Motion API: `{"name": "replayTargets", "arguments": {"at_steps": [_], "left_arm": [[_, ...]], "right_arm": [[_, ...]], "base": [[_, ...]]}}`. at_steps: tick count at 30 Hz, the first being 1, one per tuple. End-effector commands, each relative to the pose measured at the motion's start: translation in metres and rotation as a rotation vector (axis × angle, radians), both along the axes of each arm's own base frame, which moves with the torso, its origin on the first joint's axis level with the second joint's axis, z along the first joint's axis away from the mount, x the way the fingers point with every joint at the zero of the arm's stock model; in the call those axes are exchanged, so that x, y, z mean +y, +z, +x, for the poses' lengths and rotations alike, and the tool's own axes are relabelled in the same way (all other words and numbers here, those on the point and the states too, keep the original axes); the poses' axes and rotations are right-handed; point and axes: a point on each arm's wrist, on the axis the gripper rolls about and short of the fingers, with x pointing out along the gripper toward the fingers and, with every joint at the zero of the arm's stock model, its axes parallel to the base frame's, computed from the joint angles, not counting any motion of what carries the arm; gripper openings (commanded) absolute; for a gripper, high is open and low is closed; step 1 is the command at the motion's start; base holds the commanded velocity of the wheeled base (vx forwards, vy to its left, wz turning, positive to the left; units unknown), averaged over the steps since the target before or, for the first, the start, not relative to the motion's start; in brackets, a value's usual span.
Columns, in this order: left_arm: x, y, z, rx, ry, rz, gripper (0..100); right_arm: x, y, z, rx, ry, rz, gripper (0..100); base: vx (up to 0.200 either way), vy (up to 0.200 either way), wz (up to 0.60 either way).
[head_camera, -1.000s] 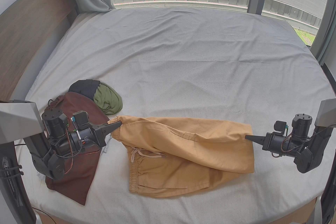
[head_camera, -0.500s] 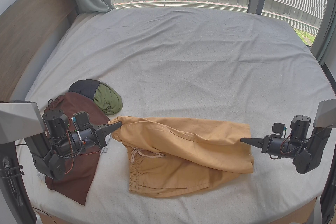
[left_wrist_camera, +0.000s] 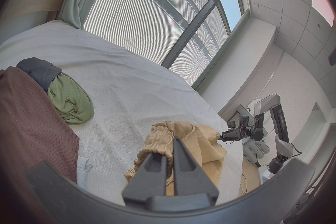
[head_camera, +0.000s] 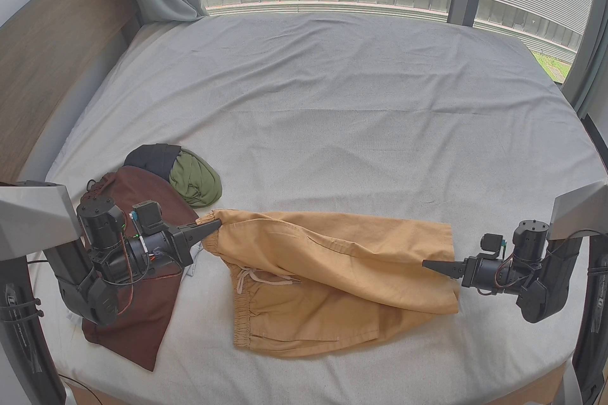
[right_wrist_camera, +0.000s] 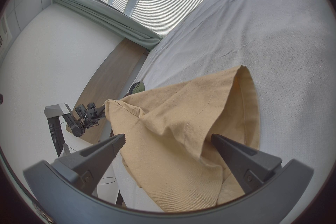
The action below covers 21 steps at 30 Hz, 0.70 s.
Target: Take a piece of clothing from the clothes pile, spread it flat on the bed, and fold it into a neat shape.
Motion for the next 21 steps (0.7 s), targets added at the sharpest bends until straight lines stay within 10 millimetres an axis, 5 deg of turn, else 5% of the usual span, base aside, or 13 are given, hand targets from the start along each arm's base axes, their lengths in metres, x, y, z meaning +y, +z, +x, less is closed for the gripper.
{"name": "replayTargets", "arguments": {"at_steps": [1,21], "left_arm": [[-0.001,0.001,0.000,-0.002,-0.002,-0.001,0],[-0.001,0.000,-0.001,0.001,-0.003,0.000,0]], "right_arm": [[0.005,-0.009,0.000,0.014,0.025,-0.008,100],[0.015,-0.003,0.003,-0.127,0.101,-0.083,100]], "base": [[0.000,0.000,0.00],[0.000,0.000,0.00]]}}
